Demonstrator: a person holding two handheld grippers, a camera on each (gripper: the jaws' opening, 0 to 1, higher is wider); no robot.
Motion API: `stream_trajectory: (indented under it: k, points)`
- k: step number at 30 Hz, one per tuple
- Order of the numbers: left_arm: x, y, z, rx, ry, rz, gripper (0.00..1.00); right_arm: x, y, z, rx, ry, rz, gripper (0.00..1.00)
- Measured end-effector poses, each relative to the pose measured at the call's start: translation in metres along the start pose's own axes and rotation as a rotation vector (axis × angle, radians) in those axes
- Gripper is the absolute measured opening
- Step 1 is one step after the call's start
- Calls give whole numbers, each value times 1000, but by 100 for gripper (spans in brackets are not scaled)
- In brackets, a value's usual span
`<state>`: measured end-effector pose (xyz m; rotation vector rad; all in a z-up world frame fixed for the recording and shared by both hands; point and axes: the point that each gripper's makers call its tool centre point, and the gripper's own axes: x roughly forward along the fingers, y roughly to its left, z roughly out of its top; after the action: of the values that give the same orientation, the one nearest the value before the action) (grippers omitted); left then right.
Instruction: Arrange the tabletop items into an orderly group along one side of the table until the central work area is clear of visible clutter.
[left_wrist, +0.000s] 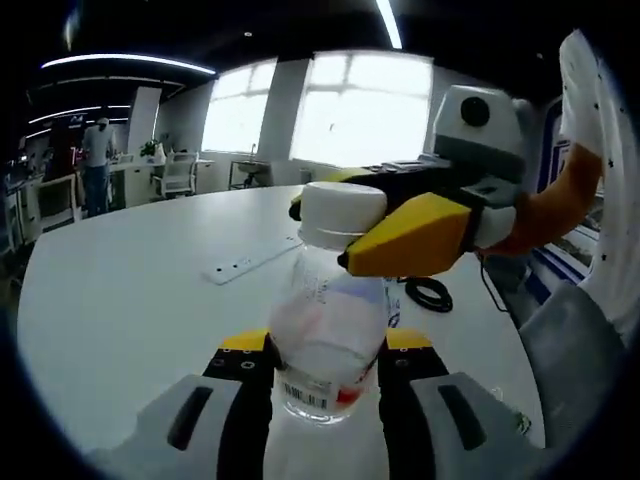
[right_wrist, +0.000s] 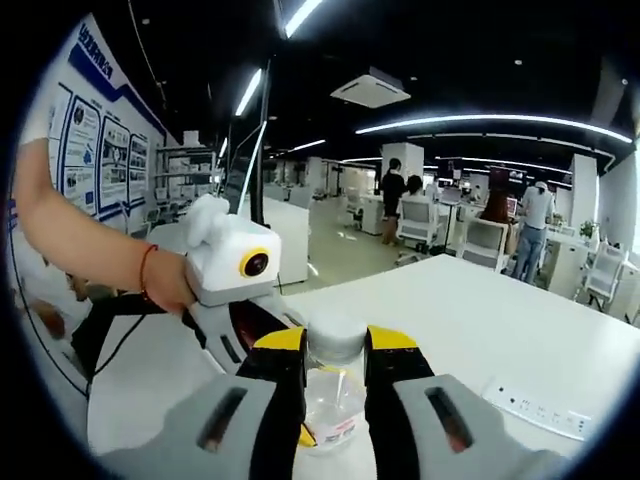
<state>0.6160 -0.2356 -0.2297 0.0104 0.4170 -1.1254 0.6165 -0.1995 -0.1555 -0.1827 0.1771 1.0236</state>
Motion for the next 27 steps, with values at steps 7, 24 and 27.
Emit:
stream_trajectory:
  k: [7,24,27]
  points:
    - [-3,4,-4,4,5,3,40,3,2,-3,-4,9,-1,19]
    - [0,4,-17,19,29,-8,41,4,5,-17,-33,49,-2,19]
    - [1,4,-19,20,35,-12,41,4,6,-20,-34,57,0,19]
